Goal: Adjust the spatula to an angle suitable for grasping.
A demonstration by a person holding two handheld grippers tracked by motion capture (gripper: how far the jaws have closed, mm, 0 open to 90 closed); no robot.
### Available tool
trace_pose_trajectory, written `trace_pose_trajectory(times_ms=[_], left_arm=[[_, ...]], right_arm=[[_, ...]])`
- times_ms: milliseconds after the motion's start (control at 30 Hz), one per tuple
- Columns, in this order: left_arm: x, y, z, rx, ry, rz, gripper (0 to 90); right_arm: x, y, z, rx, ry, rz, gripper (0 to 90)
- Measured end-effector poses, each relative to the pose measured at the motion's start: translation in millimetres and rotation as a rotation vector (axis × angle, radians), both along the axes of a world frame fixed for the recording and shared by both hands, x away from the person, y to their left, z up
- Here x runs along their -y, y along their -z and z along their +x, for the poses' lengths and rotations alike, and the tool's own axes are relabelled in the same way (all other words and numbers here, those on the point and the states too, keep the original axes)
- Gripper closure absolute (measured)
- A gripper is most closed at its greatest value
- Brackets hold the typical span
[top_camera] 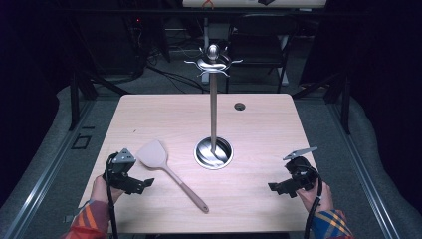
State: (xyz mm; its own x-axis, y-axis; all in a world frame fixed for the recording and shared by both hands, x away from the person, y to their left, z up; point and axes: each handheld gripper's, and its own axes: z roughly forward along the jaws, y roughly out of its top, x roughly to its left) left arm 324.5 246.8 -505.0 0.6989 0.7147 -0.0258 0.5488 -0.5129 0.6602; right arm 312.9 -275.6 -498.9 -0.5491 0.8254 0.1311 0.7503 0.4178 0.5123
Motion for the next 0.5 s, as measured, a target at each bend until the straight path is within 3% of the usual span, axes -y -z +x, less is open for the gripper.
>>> trace_pose_trajectory(times_ms=[67, 100, 233, 500], left_arm=[[-0.6, 0.7, 0.9, 0.007, 0.014, 0.007, 0.0], [-1.4, 0.3, 0.4, 0.036, 0.042, 0.003, 0.0], [-1.0, -0.1, 1.2, 0.079, 0.112, 0.004, 0.0], [9.0, 9.4, 13.5, 0.062, 0.186, 0.079, 0.0]], right_arm=[[0.1, 0.1, 0.6, -0.003, -0.005, -0.003, 0.7], [-0.8, 0.2, 1.1, -0.005, -0.005, -0.006, 0.7], [-3.3, 0.7, 2.0, -0.013, -0.022, -0.011, 0.8], [-4.2, 2.5, 3.0, -0.036, -0.045, -0.003, 3.4]])
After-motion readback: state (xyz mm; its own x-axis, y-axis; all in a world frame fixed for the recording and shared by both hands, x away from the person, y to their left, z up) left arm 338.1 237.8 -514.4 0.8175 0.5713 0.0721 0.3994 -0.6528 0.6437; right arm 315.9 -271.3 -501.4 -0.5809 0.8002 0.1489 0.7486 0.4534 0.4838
